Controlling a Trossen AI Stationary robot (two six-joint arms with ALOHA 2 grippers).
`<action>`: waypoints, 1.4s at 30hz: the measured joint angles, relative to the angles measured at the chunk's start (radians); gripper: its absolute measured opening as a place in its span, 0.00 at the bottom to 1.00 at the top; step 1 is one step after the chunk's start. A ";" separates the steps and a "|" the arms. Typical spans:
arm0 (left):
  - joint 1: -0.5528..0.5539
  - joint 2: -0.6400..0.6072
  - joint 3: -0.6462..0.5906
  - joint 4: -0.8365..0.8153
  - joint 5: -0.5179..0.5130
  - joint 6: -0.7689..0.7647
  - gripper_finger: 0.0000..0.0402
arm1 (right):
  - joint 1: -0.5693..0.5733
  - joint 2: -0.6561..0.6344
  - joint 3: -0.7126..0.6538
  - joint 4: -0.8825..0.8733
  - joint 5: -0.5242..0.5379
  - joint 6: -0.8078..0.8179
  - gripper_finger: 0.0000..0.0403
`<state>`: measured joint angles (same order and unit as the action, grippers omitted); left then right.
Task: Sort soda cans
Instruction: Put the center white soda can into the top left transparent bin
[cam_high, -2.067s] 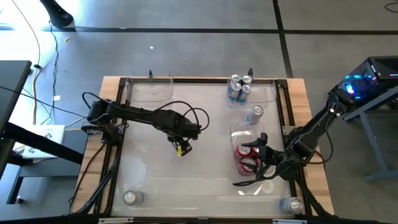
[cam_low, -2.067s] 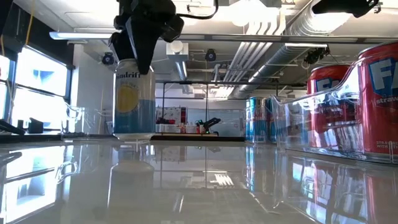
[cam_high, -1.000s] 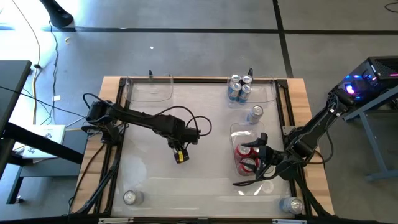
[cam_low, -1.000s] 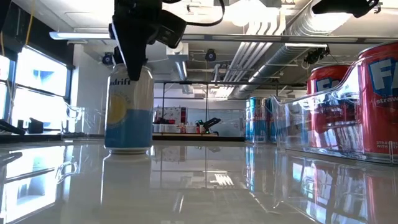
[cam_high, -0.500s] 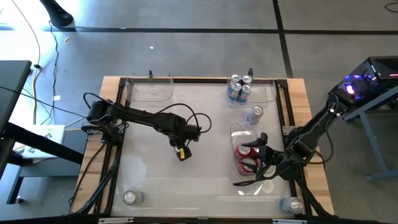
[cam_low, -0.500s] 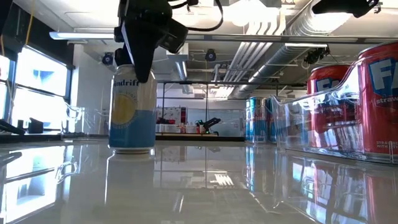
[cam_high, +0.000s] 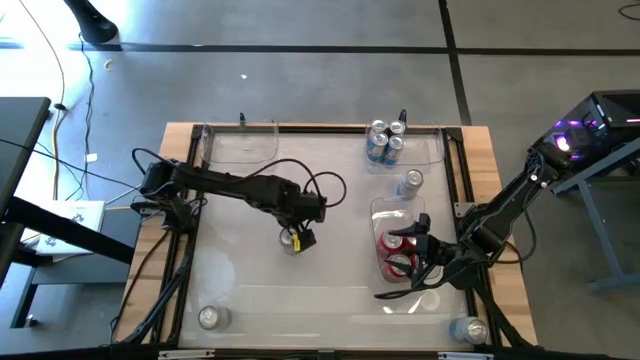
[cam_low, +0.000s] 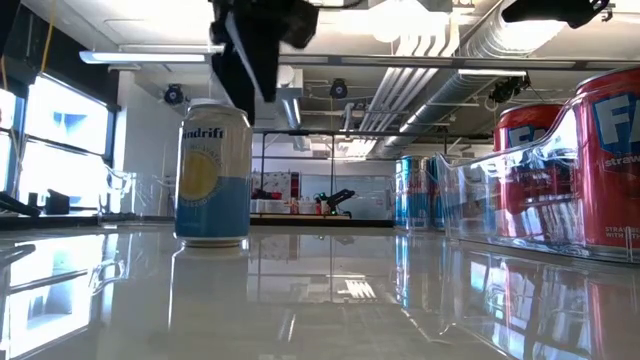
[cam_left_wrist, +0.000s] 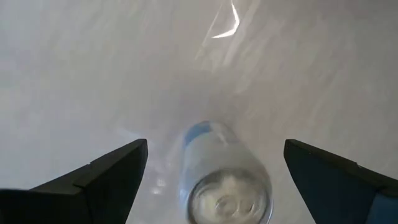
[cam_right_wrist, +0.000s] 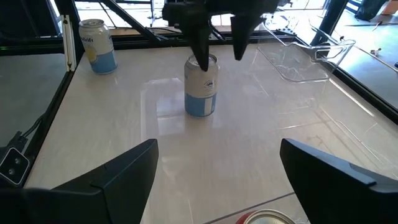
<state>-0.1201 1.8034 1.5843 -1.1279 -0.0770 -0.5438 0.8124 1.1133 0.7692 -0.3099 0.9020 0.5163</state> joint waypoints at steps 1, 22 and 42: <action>-0.012 0.000 0.017 -0.024 -0.007 0.054 0.93 | 0.000 0.000 0.000 0.000 0.000 0.000 0.83; -0.186 0.000 -0.054 -0.076 -0.179 1.055 0.93 | 0.000 0.000 0.000 0.001 0.000 0.003 0.83; -0.121 0.000 -0.146 0.036 -0.078 0.841 0.90 | 0.000 0.000 0.000 0.001 0.001 0.011 0.83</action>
<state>-0.2413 1.8038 1.4384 -1.0921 -0.1551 0.2975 0.8124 1.1133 0.7692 -0.3088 0.9026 0.5270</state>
